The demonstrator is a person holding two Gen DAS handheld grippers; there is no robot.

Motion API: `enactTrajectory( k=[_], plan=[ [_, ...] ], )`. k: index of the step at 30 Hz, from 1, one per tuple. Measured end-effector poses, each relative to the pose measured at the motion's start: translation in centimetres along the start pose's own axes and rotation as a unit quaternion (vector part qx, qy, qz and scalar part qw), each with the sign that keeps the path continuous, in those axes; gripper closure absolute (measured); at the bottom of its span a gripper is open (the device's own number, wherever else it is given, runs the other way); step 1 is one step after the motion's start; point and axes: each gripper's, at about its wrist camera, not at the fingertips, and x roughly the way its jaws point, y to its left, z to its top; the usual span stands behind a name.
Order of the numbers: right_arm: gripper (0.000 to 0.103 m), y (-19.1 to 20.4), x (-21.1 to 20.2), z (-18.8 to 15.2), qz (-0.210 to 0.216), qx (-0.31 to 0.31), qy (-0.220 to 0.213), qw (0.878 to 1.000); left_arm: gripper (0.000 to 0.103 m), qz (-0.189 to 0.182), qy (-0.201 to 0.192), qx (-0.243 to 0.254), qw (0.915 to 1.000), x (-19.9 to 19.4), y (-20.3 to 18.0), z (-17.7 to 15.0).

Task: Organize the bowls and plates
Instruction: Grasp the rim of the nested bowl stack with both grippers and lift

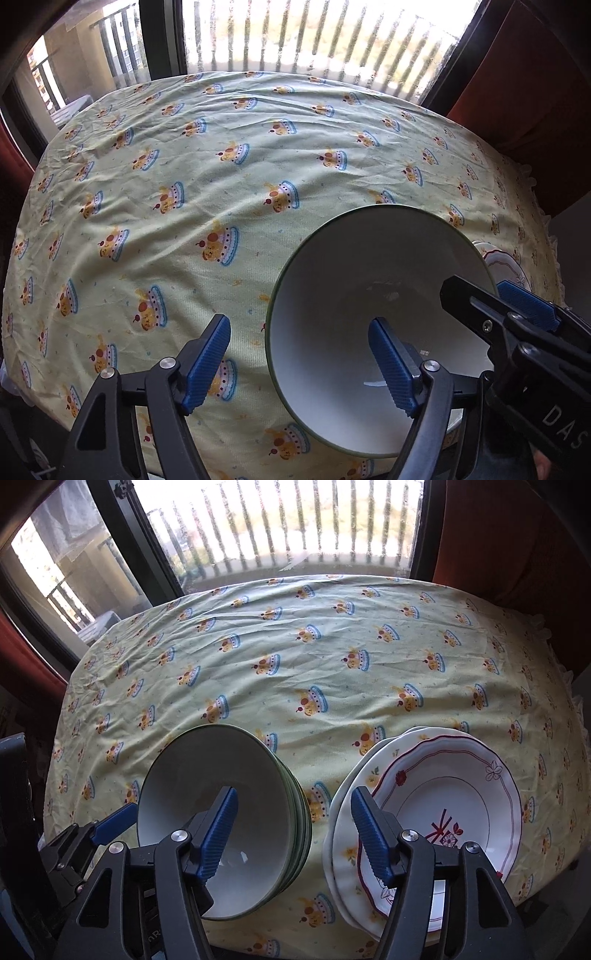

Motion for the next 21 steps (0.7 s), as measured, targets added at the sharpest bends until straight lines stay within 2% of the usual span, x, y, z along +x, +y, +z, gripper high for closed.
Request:
enactTrajectory(
  k=[5, 8, 15, 21],
  plan=[
    [0.035, -0.3, 1.1, -0.1, -0.033, 0.031, 0.016, 0.999, 0.04, -0.032, 0.028, 0.014, 0.999, 1.8, 0.1, 0.6],
    [0.035, -0.6, 1.6, -0.4, -0.045, 0.057, 0.023, 0.997, 0.043, -0.045, 0.046, 0.017, 0.9978, 2.5, 0.3, 0.8],
    [0.035, -0.3, 2.3, -0.8, -0.059, 0.088, 0.034, 0.994, 0.042, -0.072, 0.056, 0.029, 0.9954, 3.1, 0.4, 1.1],
    [0.035, -0.7, 3.0, -0.8, -0.05, 0.106, 0.041, 0.992, 0.042, -0.078, 0.067, 0.012, 0.9946, 3.3, 0.8, 1.1]
  ],
)
